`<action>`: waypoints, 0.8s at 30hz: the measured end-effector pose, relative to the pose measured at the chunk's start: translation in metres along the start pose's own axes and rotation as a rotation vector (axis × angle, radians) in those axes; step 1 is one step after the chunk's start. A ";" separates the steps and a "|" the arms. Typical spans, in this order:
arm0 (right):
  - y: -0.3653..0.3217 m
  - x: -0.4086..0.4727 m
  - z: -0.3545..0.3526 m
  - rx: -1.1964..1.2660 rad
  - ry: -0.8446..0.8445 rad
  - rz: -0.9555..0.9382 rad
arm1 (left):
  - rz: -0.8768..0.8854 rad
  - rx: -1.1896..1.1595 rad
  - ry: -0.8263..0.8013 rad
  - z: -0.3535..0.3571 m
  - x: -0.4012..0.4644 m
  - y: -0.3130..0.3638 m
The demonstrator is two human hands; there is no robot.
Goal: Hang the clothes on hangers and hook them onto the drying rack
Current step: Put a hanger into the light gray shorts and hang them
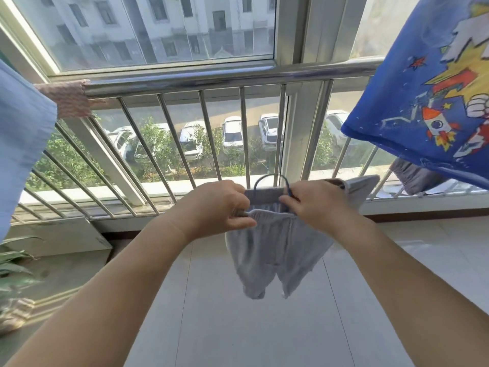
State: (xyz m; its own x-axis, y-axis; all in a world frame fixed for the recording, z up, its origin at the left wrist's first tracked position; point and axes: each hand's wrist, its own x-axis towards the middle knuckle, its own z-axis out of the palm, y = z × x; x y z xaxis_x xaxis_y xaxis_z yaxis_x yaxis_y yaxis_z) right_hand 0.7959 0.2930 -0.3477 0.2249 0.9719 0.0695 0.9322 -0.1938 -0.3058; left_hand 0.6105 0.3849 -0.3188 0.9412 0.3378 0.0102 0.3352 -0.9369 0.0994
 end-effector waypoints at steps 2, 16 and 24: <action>-0.001 0.000 0.010 -0.152 -0.098 -0.038 | -0.004 0.002 0.009 -0.004 -0.001 -0.002; -0.017 -0.005 -0.010 0.478 0.100 -0.026 | -0.089 -0.155 0.014 -0.001 -0.018 -0.002; -0.029 -0.004 -0.021 0.501 0.182 -0.063 | -0.173 -0.283 0.147 -0.001 -0.016 0.006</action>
State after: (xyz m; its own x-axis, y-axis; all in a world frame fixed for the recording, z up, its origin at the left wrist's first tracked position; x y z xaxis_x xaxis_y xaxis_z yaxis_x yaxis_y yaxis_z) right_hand 0.7736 0.2918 -0.3192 0.2602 0.9319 0.2526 0.7059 -0.0051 -0.7083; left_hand 0.5976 0.3738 -0.3171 0.8484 0.5179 0.1100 0.4446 -0.8096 0.3832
